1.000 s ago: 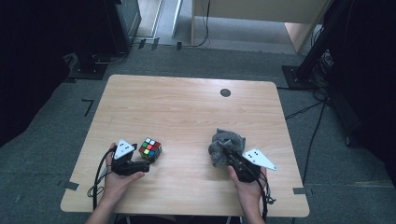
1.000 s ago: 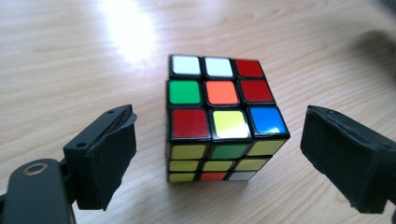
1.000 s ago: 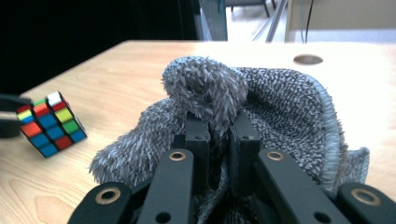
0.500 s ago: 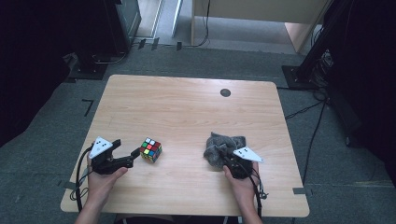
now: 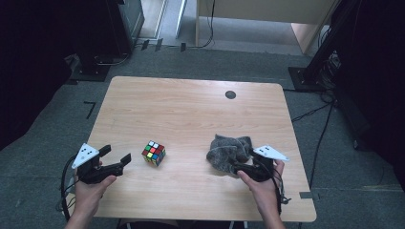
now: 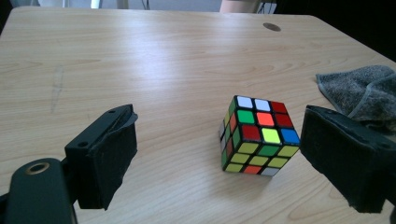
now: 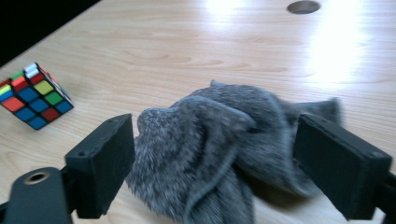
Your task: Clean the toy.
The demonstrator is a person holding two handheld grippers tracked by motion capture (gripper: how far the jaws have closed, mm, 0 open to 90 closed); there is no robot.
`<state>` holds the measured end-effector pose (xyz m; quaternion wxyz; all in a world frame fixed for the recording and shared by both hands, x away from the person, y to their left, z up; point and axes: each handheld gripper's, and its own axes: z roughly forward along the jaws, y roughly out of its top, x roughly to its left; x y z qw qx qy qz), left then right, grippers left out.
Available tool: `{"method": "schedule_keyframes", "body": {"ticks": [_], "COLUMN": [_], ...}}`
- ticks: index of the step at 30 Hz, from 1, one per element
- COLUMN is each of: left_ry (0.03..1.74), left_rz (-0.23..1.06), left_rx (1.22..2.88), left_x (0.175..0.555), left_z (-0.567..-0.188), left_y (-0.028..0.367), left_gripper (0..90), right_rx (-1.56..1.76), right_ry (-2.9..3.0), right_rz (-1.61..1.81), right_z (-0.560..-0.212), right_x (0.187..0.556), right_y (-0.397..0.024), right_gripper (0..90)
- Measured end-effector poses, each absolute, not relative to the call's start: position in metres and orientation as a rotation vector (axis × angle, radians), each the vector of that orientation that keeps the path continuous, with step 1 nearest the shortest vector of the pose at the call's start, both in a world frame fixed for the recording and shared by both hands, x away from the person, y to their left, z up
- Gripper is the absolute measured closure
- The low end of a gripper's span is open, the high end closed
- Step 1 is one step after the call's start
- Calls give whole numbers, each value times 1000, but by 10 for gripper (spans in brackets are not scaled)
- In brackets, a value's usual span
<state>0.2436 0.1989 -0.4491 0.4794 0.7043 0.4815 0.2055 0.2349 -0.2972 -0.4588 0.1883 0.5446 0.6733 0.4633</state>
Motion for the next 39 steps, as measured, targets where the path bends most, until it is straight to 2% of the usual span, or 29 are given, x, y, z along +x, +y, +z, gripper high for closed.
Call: {"method": "schedule_keyframes", "body": {"ticks": [7,27,33,39], "left_ry": [1221,1316,1354,1374], "left_rz": [519,496,457,464], "left_rx": [1726,1787,1822,1876], "left_x": [235,216,213,216], "left_z": [-460,-495,-508,-512], "left_y": [222,270,275,271], "left_gripper": [109,97,97,98], "right_rx": [1588,1723,1781,1753], "right_ry": [1846,1791,1796,1828], "right_rz": [1267,1083,1032,955], "right_z": [-453,-498,-518,-525], "right_x": [215,170,163,166], "right_y": [-341,-433,-446,-441], "right_gripper": [2,0,0,0]}}
